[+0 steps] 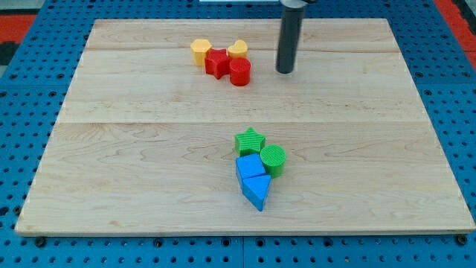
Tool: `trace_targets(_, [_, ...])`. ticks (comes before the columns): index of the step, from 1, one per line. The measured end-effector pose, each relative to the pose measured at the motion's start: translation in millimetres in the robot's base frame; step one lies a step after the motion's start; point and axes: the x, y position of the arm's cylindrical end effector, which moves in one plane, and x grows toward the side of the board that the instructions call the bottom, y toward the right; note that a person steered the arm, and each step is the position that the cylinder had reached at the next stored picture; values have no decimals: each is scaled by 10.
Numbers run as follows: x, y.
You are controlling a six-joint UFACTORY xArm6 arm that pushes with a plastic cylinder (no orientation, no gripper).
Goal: Push the yellow hexagon along with red star to the top left
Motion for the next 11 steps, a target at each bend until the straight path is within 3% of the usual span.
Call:
trace_targets(3, [-62,-1331])
trace_targets(4, [-59,-2061])
trace_targets(5, [363,-2158])
trace_targets(6, [123,-2509])
trace_targets(7, [-284,-2335])
trace_targets(8, [11,-2141])
trace_targets(10, [-116,-1011])
trace_targets(11, [-377,-1434])
